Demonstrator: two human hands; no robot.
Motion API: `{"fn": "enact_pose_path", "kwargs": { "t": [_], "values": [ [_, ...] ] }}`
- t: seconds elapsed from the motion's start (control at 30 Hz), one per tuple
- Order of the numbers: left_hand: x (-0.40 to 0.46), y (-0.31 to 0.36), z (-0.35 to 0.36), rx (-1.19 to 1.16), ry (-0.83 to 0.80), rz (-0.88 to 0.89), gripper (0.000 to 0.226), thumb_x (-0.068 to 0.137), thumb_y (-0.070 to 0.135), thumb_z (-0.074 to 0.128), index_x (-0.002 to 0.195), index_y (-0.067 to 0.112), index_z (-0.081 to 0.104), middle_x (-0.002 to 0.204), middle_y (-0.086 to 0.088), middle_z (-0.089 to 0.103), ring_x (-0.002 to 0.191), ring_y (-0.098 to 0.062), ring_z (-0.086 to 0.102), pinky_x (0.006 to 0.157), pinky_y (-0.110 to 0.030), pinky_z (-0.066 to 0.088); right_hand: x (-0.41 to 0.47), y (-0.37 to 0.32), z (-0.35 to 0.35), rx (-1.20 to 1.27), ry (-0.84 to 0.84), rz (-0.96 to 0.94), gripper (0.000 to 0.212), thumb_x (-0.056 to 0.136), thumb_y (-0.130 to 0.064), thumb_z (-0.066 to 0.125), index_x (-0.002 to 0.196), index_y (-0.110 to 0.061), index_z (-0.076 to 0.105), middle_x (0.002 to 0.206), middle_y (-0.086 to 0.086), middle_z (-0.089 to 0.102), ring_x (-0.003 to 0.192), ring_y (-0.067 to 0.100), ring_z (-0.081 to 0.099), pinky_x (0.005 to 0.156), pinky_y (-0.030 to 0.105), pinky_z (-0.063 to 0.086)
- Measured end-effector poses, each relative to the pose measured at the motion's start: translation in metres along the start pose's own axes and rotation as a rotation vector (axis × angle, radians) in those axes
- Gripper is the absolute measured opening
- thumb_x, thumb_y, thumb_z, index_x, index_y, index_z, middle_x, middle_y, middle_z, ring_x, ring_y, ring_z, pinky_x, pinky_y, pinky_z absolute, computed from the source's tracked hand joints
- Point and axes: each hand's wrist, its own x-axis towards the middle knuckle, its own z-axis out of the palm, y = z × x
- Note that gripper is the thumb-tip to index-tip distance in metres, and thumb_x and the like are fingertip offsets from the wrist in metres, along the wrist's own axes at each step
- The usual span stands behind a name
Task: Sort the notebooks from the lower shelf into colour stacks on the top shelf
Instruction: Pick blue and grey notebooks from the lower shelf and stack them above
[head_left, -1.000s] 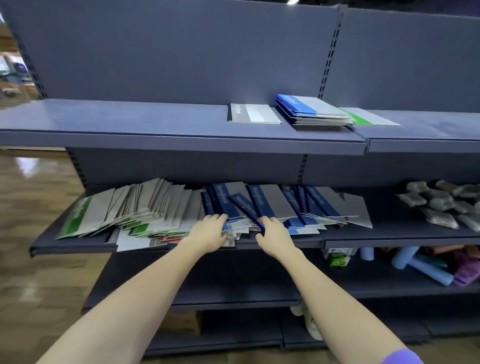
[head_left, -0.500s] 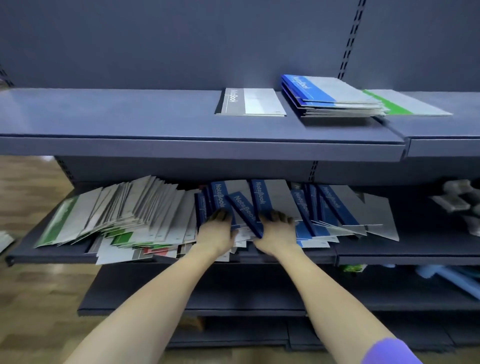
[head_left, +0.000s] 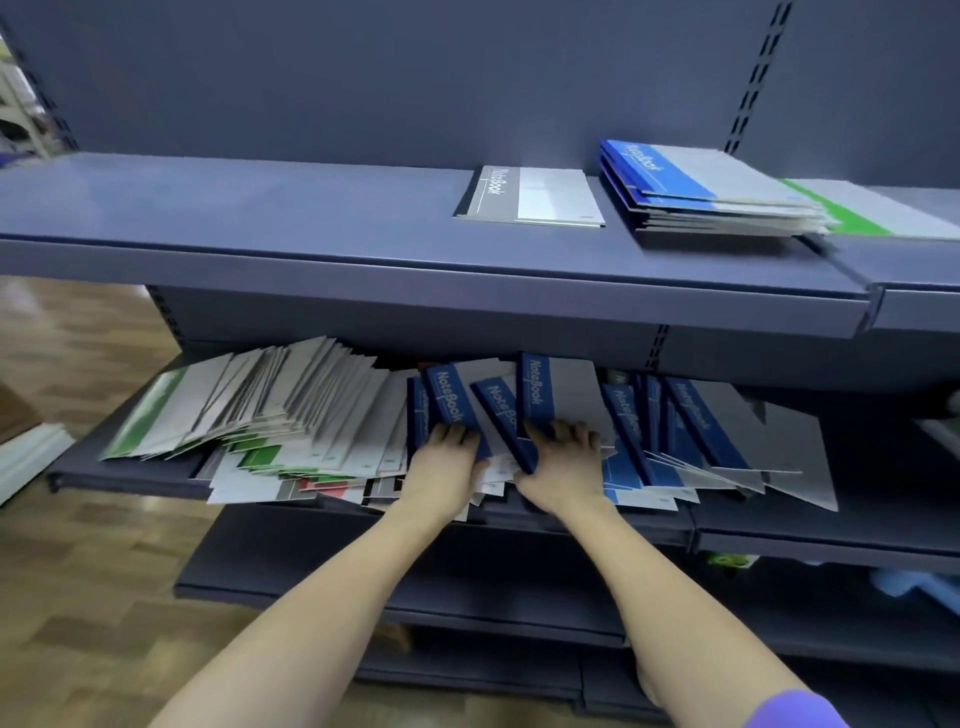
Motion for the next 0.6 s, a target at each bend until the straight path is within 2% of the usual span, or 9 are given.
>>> {"fn": "enact_pose_path", "kwargs": {
  "t": [0.1, 0.13, 0.17, 0.23, 0.3, 0.47, 0.6],
  "values": [
    [-0.003, 0.003, -0.004, 0.081, -0.068, 0.028, 0.041, 0.056, 0.033, 0.095, 0.083, 0.011, 0.073, 0.081, -0.007, 0.068, 0.075, -0.028, 0.064, 0.046, -0.028, 0.046, -0.009, -0.004, -0.004, 0.047, 0.007, -0.016, 0.074, 0.083, -0.05, 0.061, 0.151, -0.038, 0.036, 0.147, 0.003, 0.046, 0.13, 0.034, 0.039, 0.108, 0.043, 0.031],
    [-0.005, 0.005, -0.009, 0.138, -0.103, 0.037, 0.041, 0.058, 0.031, 0.094, 0.087, 0.011, 0.072, 0.085, -0.007, 0.068, 0.078, -0.028, 0.063, 0.049, -0.029, 0.047, -0.013, -0.006, -0.006, 0.055, 0.005, -0.015, 0.073, 0.082, -0.046, 0.062, 0.15, -0.038, 0.037, 0.146, 0.002, 0.048, 0.129, 0.034, 0.04, 0.107, 0.042, 0.033],
    [-0.007, 0.007, -0.014, 0.185, -0.155, 0.051, 0.039, 0.067, 0.025, 0.088, 0.098, 0.011, 0.07, 0.096, -0.008, 0.068, 0.088, -0.028, 0.062, 0.057, -0.031, 0.049, -0.017, -0.007, -0.008, 0.065, -0.002, -0.012, 0.074, 0.081, -0.041, 0.063, 0.15, -0.038, 0.038, 0.145, 0.002, 0.049, 0.129, 0.034, 0.041, 0.106, 0.041, 0.035],
    [-0.011, 0.007, -0.018, 0.238, -0.2, 0.099, 0.04, 0.086, 0.01, 0.065, 0.125, 0.008, 0.056, 0.124, -0.012, 0.058, 0.112, -0.033, 0.054, 0.077, -0.037, 0.049, -0.026, -0.01, -0.015, 0.1, -0.03, 0.0, 0.074, 0.078, -0.033, 0.064, 0.148, -0.037, 0.041, 0.143, 0.003, 0.051, 0.126, 0.034, 0.044, 0.102, 0.039, 0.041],
    [-0.015, 0.005, -0.022, 0.277, -0.225, 0.129, 0.043, 0.091, 0.005, 0.055, 0.133, 0.005, 0.048, 0.131, -0.014, 0.052, 0.121, -0.035, 0.048, 0.084, -0.039, 0.048, -0.035, -0.014, -0.023, 0.132, -0.06, 0.018, 0.072, 0.078, -0.028, 0.064, 0.147, -0.034, 0.043, 0.14, 0.005, 0.055, 0.123, 0.035, 0.048, 0.098, 0.038, 0.046],
    [-0.031, -0.003, -0.029, 0.296, -0.243, 0.183, 0.037, 0.09, 0.006, 0.057, 0.127, 0.004, 0.052, 0.123, -0.016, 0.057, 0.112, -0.034, 0.053, 0.08, -0.038, 0.052, -0.058, -0.026, -0.024, 0.256, 0.011, 0.088, 0.06, 0.081, -0.013, 0.062, 0.14, -0.022, 0.056, 0.13, 0.007, 0.062, 0.118, 0.032, 0.053, 0.093, 0.036, 0.047],
    [-0.052, -0.009, -0.034, 0.355, -0.29, 0.205, 0.042, 0.088, 0.003, 0.059, 0.128, -0.001, 0.049, 0.124, -0.021, 0.054, 0.113, -0.037, 0.053, 0.083, -0.041, 0.053, -0.081, -0.045, -0.018, 0.342, 0.064, 0.13, 0.044, 0.086, -0.017, 0.064, 0.13, -0.02, 0.063, 0.121, 0.005, 0.066, 0.113, 0.027, 0.056, 0.093, 0.036, 0.048]
  ]
}}
